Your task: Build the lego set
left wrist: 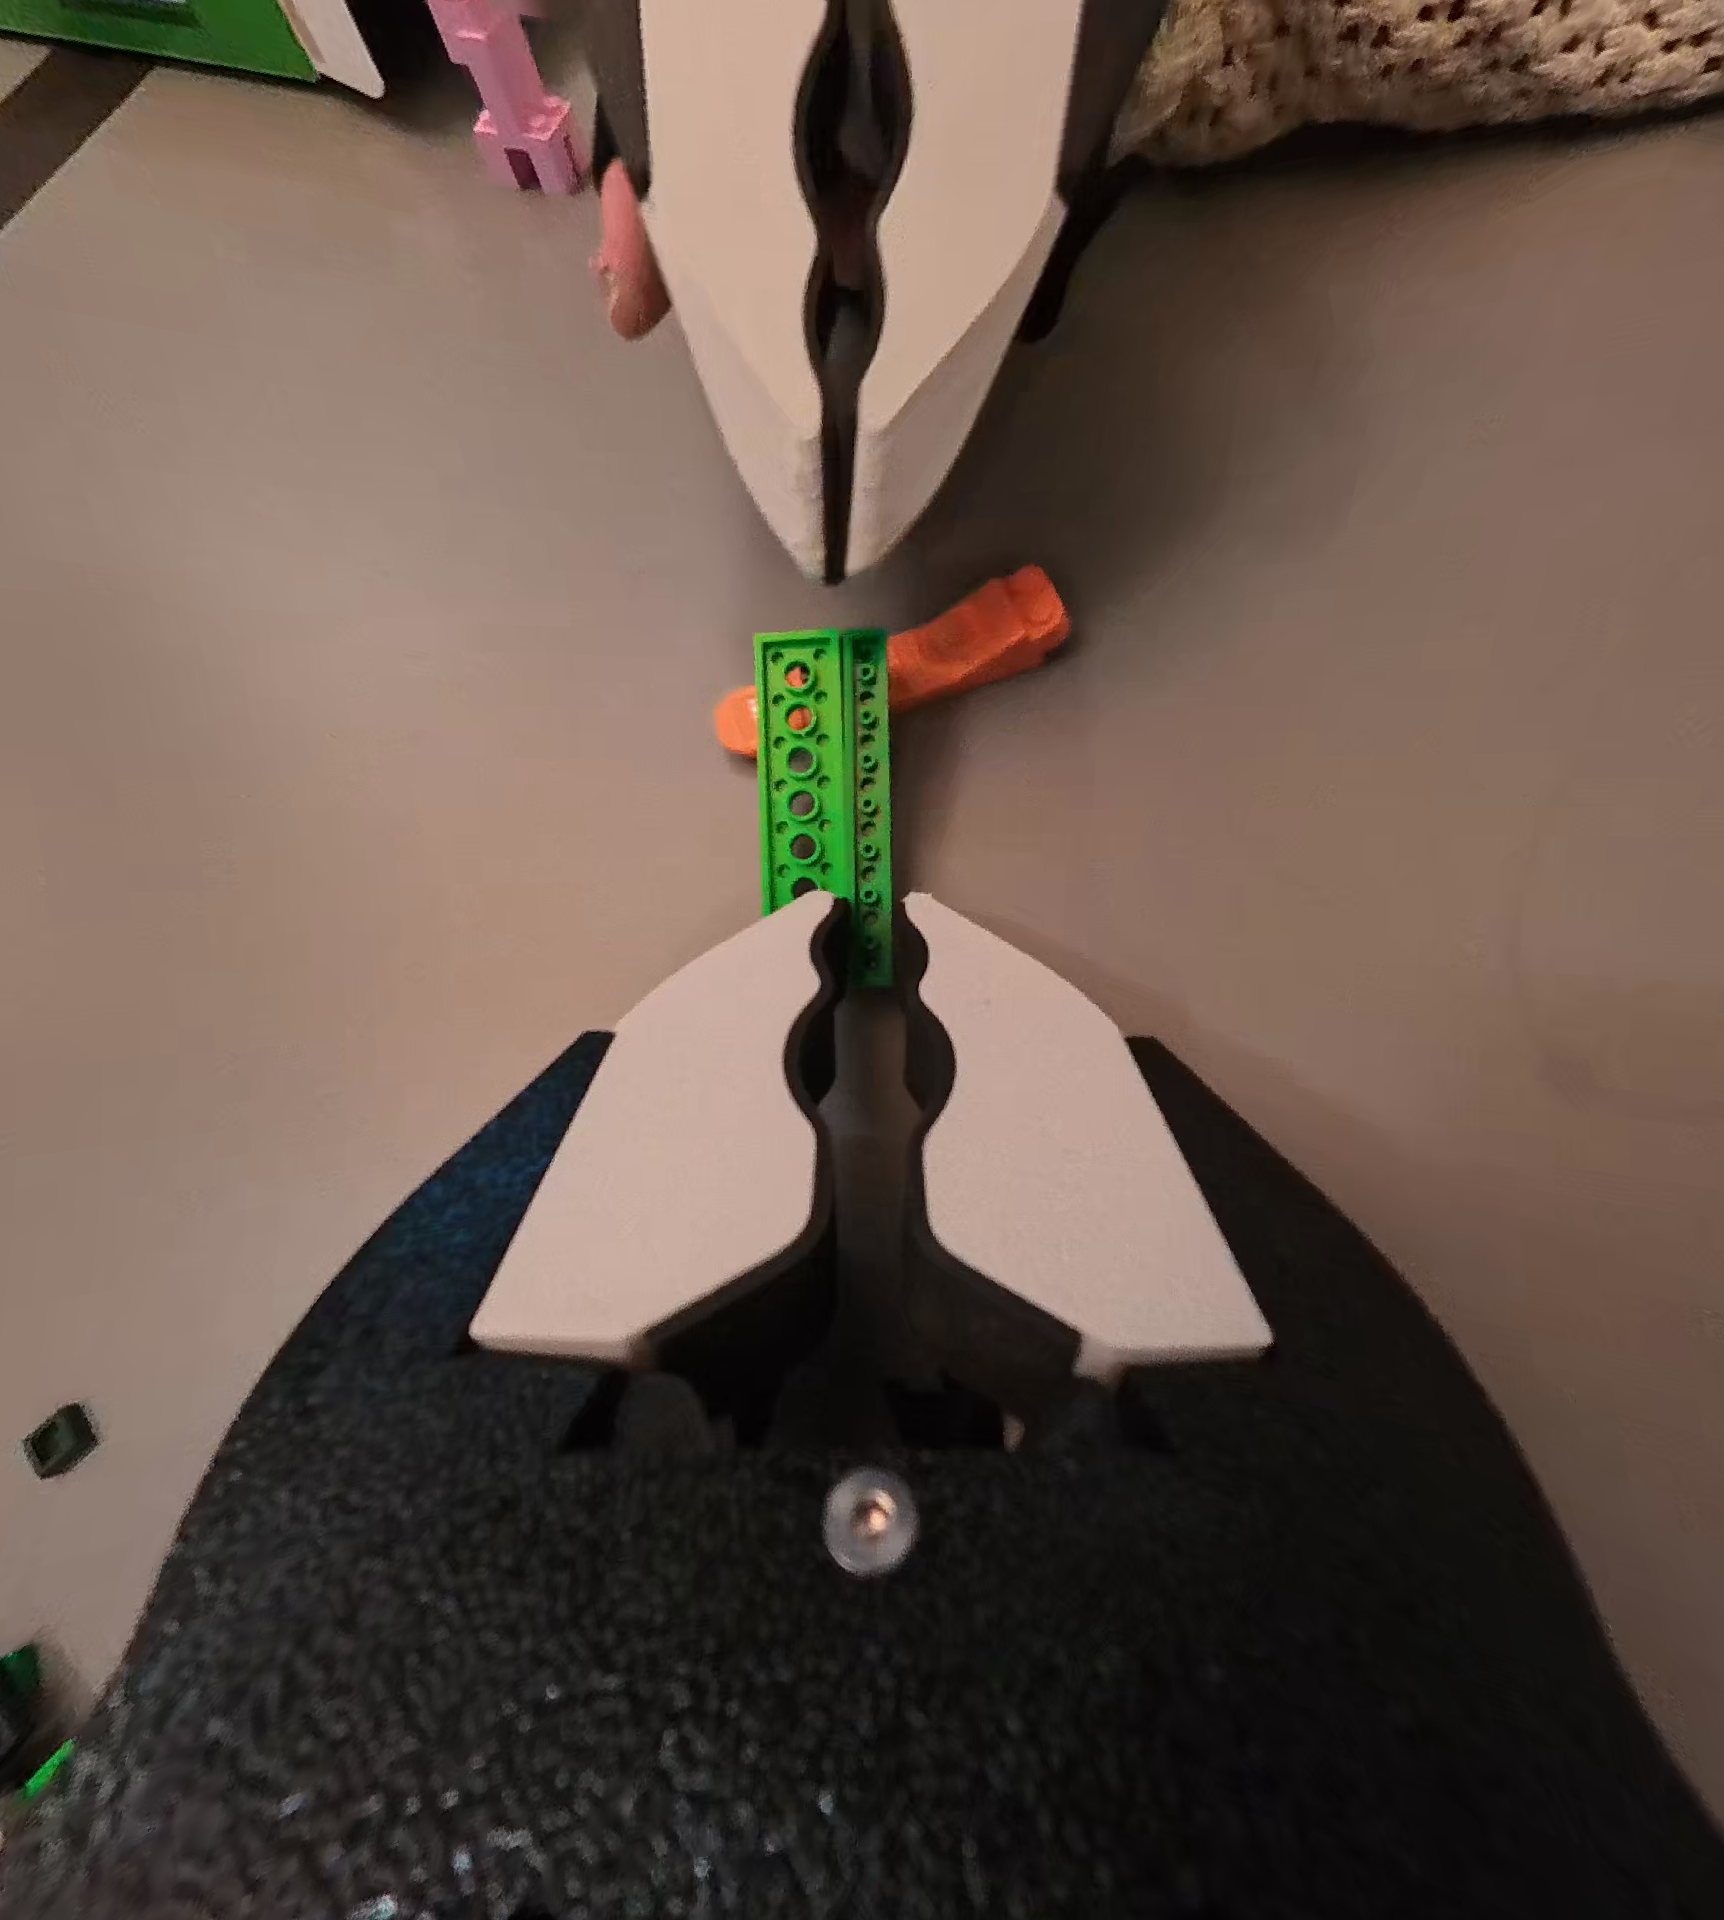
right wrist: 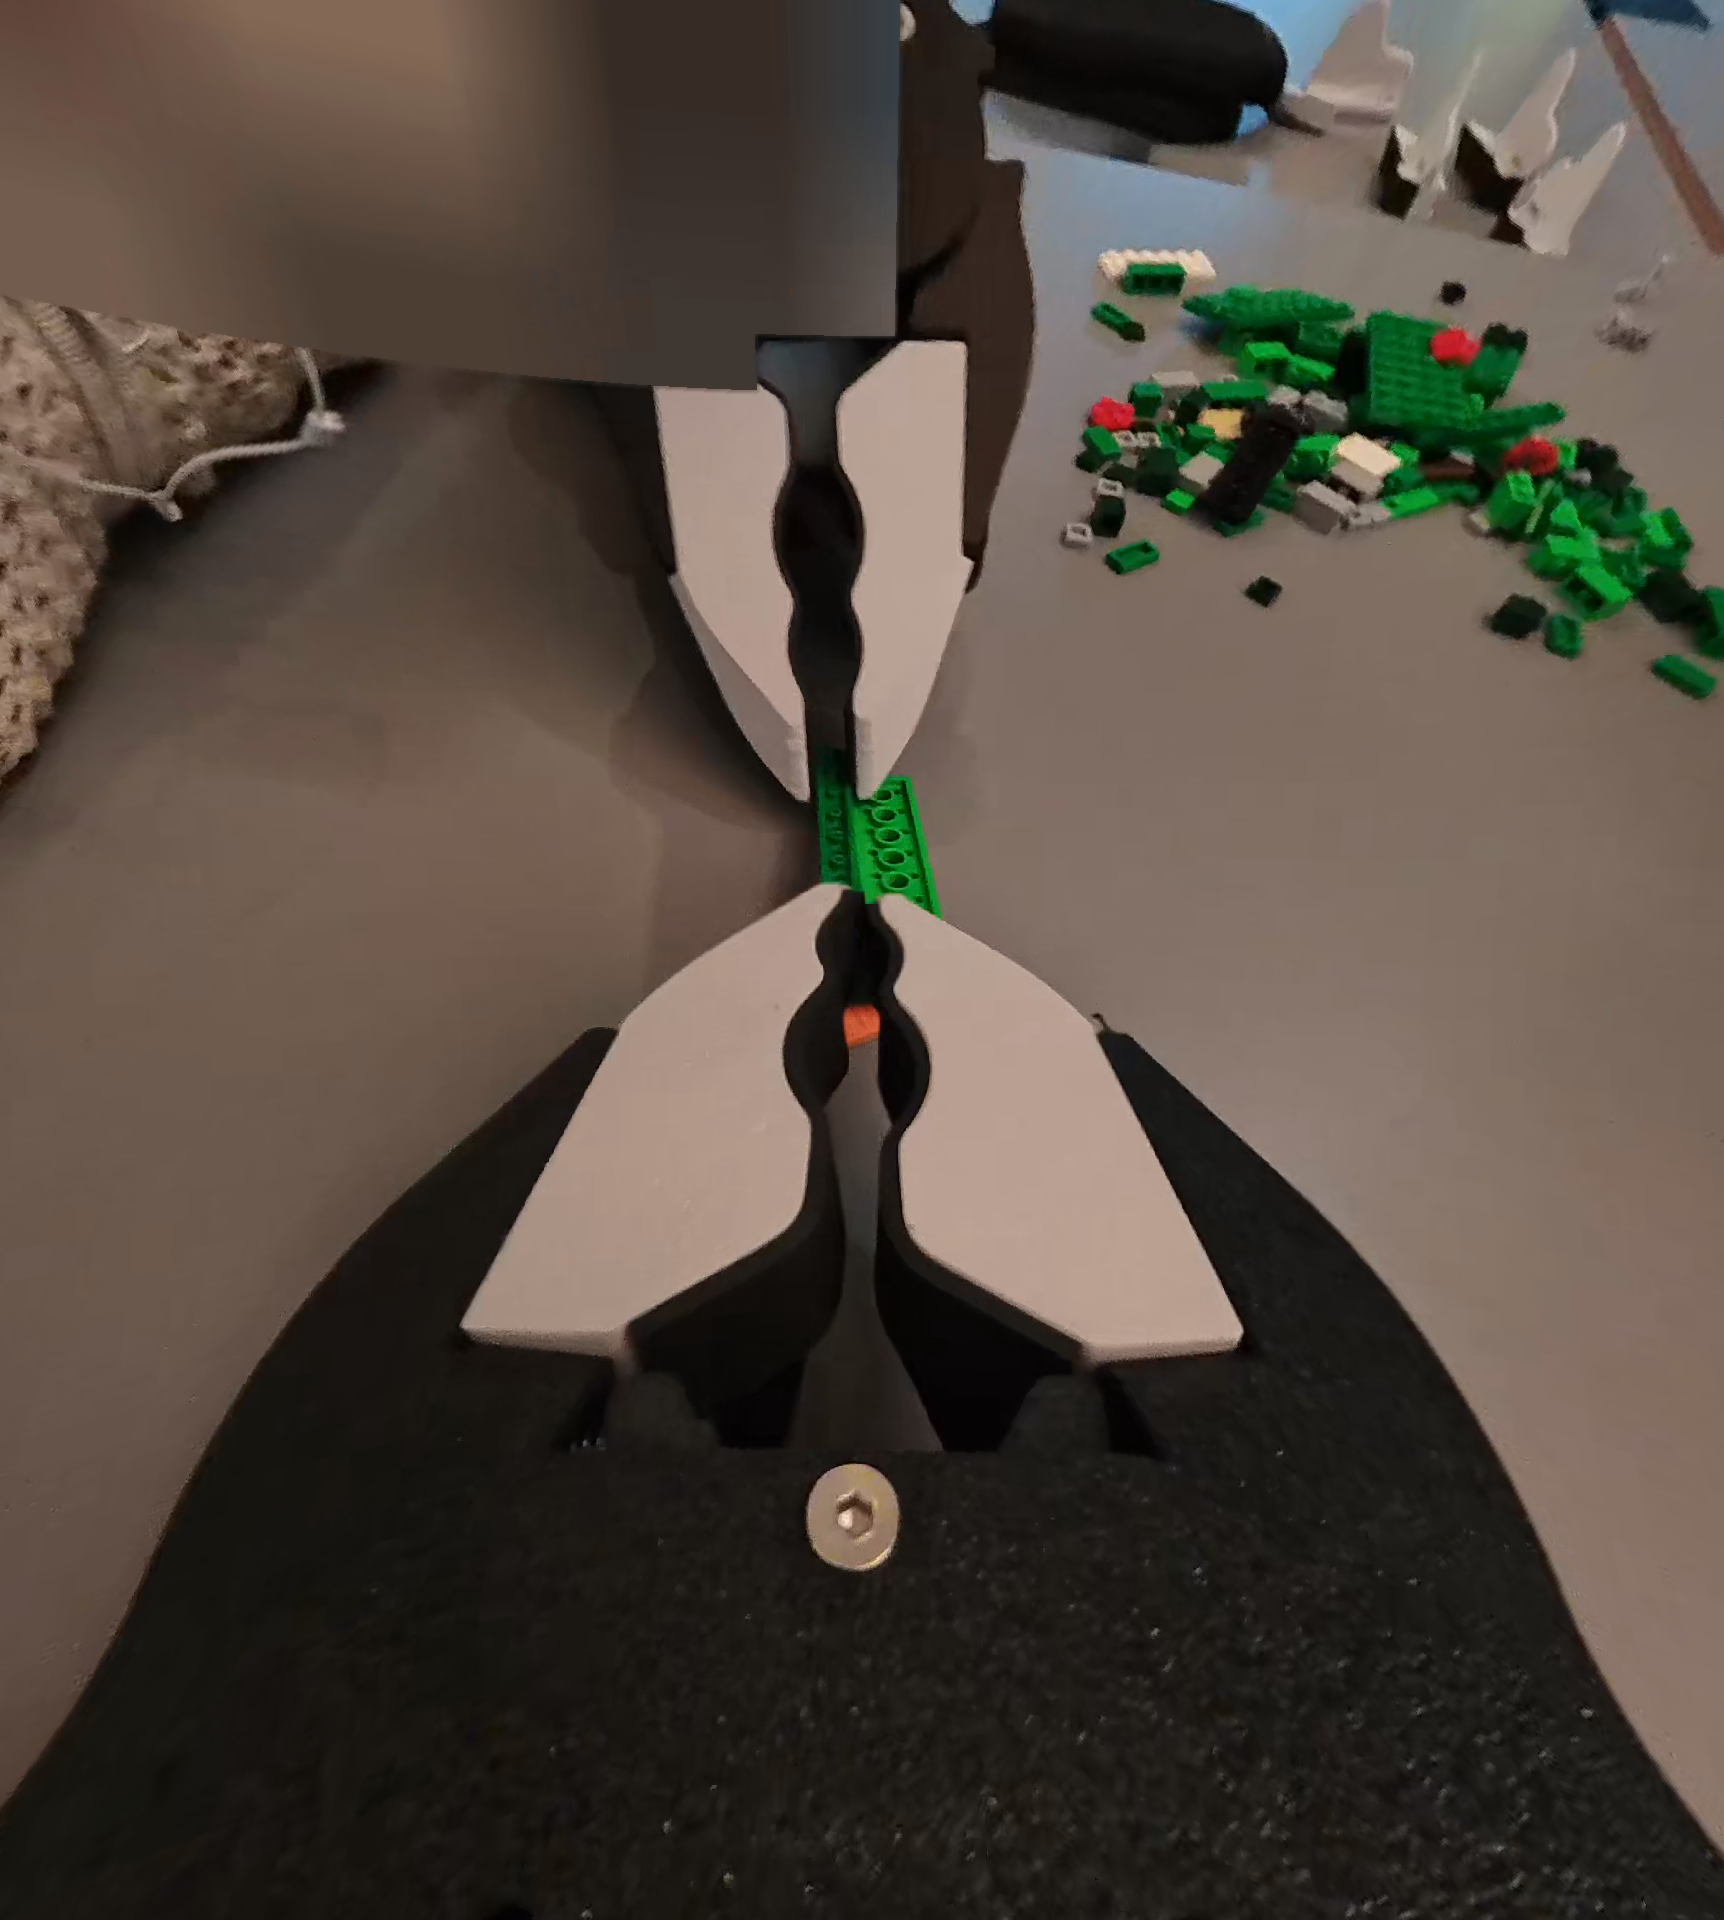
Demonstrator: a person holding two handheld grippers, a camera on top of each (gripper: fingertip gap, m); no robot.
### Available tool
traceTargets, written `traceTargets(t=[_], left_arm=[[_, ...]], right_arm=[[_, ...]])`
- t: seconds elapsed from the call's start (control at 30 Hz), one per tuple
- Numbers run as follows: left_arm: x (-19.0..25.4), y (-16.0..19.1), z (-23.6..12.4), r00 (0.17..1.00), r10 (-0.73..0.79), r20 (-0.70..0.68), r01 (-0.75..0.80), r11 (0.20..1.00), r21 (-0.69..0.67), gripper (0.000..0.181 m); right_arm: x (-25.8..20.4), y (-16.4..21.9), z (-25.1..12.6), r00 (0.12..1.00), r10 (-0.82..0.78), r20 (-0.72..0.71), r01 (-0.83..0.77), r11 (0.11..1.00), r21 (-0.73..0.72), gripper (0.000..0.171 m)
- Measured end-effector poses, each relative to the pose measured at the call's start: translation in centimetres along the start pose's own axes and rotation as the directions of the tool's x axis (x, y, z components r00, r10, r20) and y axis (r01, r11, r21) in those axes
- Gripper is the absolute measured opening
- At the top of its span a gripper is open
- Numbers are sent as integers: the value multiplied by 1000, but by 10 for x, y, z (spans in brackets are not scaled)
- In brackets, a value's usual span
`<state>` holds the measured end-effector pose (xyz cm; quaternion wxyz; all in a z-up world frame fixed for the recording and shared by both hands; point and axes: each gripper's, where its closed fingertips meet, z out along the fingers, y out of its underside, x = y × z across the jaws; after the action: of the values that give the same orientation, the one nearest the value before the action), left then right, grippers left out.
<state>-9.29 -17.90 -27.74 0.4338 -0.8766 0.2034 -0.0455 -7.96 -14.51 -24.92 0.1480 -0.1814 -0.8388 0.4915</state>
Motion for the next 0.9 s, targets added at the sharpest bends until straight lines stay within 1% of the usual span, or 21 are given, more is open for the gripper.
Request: traceTargets(t=[0.07, 0.13, 0.23, 0.33, 0.43, 0.5, 0.6, 0.67, 0.9], left_arm=[[0, -1, 0, 1000, -7, -7, 7, 1000, 4, 6], [0, -1, 1, 1000, -9, -13, 9, 1000, 0, 6], [0, -1, 2, 1000, -4, -12, 4, 1000, 0, 6], [0, -2, 2, 1000, -4, -11, 4, 1000, 2, 6], [0, -2, 2, 1000, -2, -11, 2, 1000, 2, 6], [0, -2, 1, 1000, -2, -9, 2, 1000, 3, 6], [-1, -2, 2, 1000, -14, -8, 14, 1000, 1, 6], [-2, -1, 2, 1000, -21, -11, 21, 1000, -1, 6], [-2, -2, 3, 999, -29, -13, 29, 1000, -2, 6]], right_arm=[[6, 2, 2, 999, 50, -12, -51, 999, -14, 2], [9, 4, 4, 992, 122, 13, -122, 992, -35, 17], [10, 9, 6, 957, 279, 83, -273, 959, -76, 33], [13, 10, 6, 892, 432, 132, -422, 901, -97, 39], [13, 6, 2, 810, 552, 197, -546, 833, -88, 39], [14, 7, 0, 815, 551, 180, -547, 834, -77, 39], [13, 10, 2, 868, 484, 113, -479, 875, -75, 36], [14, 13, 5, 890, 451, 70, -445, 892, -86, 31], [13, 14, 5, 892, 448, 66, -442, 892, -94, 26]])
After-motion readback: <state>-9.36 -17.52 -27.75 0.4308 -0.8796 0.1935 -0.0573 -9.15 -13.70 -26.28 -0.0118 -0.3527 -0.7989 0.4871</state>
